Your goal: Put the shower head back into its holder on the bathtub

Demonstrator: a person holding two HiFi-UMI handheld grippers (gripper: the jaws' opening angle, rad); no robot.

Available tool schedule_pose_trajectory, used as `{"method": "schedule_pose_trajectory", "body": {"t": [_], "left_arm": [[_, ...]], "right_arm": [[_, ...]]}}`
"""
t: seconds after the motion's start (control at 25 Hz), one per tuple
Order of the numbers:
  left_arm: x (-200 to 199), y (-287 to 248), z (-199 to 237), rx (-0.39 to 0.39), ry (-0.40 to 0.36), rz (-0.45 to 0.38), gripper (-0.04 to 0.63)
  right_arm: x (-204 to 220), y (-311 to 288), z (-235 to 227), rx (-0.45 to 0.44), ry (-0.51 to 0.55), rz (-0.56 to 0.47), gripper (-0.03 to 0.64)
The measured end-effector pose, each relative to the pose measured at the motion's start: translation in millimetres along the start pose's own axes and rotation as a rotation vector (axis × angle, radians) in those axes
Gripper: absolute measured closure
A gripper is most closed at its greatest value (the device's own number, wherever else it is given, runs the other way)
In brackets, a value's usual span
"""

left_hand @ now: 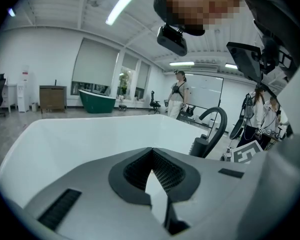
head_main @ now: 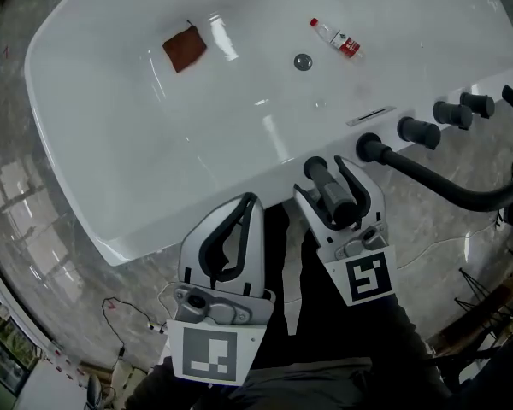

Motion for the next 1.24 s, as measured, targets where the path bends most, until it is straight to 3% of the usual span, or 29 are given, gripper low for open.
{"method": "schedule_pose_trajectory", "body": {"t": [0.36,0.48,0.68,1.24], "left_arm": [[-2.7,16.1,-0.9,-0.015,0.001,0.021,0.592],[-19.2,14.2,-1.2,-0.032,-0.014,-0.053,0.592],[-20.5,7.5,-27.1,0.001,-0.021,-0.053,0.592],[-21.7,13.3,-36.9,0.008,-0.03,-0.055,0.592]], "right_arm": [[5.2,-3.8,11.5,0.003,0.019,0.088,0.342],[-0.4,-10.3,16.8,-0.007,0.0,0.033,0.342],[-7.8,5.7,-2.1,0.01,0.035,-0.009,0.342],[-7.1,14.3,-0.2,0.008,0.034,-0.014,0.342]]}}
Point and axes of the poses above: the fingertips, and each gripper's own axes: y backward along the fingers, z to its left, x out of its underside, the point moved 5 cm from there along y, backward along the fingers, and after that the axes turned 5 degrees about -y, right-handed, at the moved point
